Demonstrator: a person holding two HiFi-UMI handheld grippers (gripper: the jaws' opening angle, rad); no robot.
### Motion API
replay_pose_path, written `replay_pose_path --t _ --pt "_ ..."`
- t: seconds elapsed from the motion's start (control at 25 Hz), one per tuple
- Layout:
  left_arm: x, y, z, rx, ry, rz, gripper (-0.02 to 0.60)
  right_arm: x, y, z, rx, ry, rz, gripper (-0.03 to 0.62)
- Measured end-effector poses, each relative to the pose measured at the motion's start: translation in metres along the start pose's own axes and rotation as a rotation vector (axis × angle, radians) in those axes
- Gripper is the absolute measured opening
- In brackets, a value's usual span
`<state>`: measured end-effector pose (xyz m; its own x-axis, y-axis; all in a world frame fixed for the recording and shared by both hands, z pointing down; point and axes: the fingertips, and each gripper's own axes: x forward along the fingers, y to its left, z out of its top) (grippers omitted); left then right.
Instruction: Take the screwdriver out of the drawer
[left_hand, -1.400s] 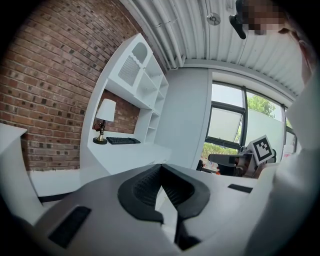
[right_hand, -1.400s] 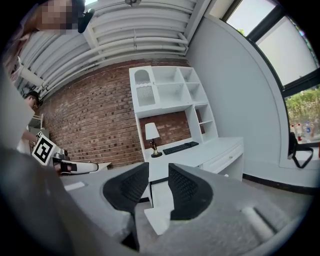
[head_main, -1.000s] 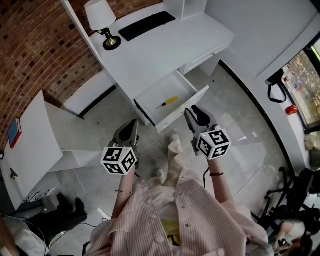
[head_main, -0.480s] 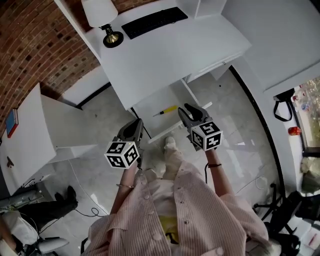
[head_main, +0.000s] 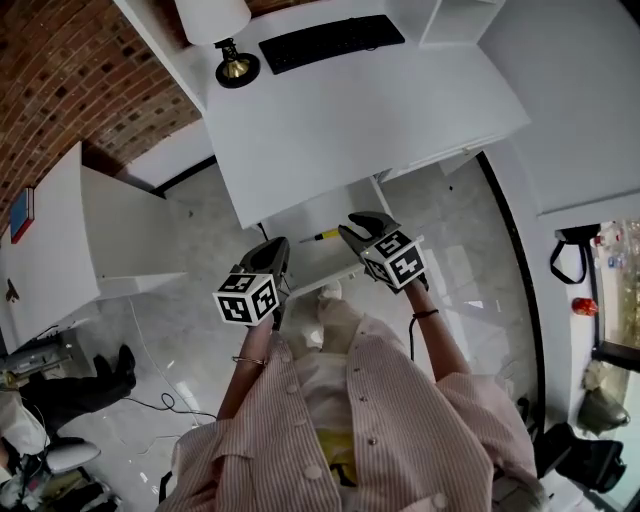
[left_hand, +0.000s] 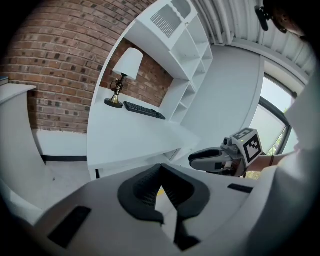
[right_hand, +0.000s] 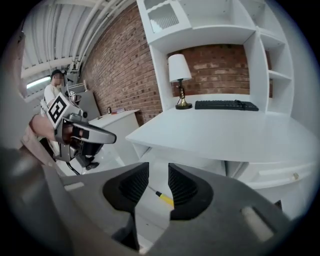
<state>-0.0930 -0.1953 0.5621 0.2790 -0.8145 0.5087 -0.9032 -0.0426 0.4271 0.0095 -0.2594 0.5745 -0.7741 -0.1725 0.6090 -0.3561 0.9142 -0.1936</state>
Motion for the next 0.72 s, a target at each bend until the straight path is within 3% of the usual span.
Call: replay_pose_path --t 0.2,0.72 --pt "0.022 0.009 -0.009 -0.05 0.034 0.041 0.0 0.03 -0.005 -0.016 -0.109 0.138 0.13 0.106" --pt "0.06 0.036 -0.038 -0.157 0.138 0.082 0.0 0.097 -0.009 -0.08 -0.377 0.497 0.345 0.106"
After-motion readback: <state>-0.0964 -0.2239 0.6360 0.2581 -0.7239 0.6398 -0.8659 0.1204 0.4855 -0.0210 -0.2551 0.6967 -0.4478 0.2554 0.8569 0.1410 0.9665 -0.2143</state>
